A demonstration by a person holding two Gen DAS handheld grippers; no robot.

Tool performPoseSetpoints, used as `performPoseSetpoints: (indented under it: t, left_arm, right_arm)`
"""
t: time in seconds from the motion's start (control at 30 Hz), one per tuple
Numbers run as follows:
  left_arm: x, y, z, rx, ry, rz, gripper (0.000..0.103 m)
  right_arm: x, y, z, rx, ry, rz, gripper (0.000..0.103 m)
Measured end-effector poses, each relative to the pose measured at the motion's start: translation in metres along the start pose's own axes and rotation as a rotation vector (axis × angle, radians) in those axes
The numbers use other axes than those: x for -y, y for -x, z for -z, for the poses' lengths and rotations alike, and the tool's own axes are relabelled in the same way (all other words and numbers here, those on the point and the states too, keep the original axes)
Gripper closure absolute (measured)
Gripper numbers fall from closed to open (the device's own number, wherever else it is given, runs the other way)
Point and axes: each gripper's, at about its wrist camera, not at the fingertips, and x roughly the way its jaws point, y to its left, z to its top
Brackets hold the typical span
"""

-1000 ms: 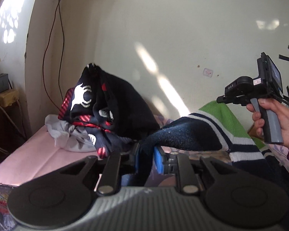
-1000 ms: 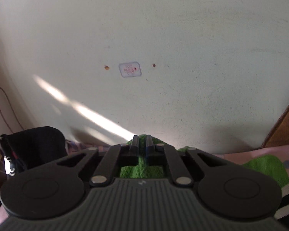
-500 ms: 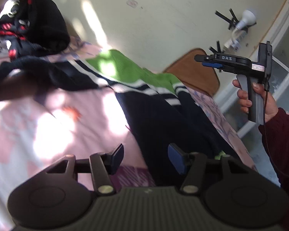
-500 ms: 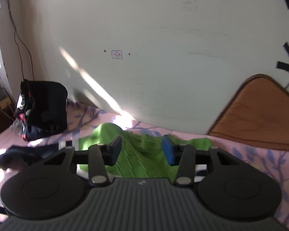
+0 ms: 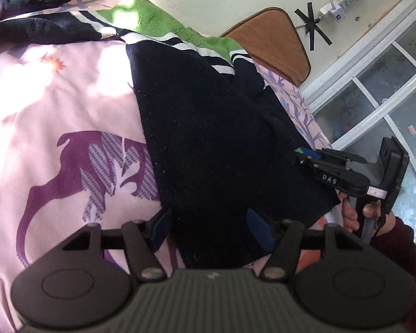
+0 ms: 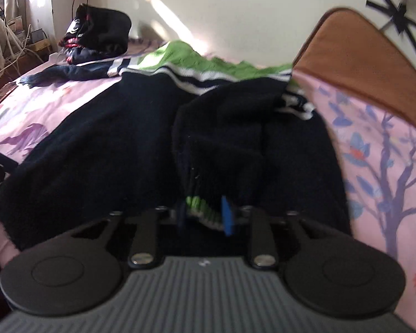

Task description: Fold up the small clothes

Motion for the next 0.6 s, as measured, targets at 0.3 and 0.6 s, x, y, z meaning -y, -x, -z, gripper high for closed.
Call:
performPoseSetpoints:
  t: [0.3, 0.6]
  left_arm:
    - [0.013, 0.001, 0.008, -0.001, 0.014, -0.053, 0.043]
    - [-0.001, -0.014, 0.004, -0.036, 0.100, 0.011, 0.088]
  right_arm:
    - [0.173, 0.095, -0.016, 0.195, -0.258, 0.794, 0.060]
    - [0.085, 0.074, 0.081, 0.024, -0.422, 0.020, 0.031]
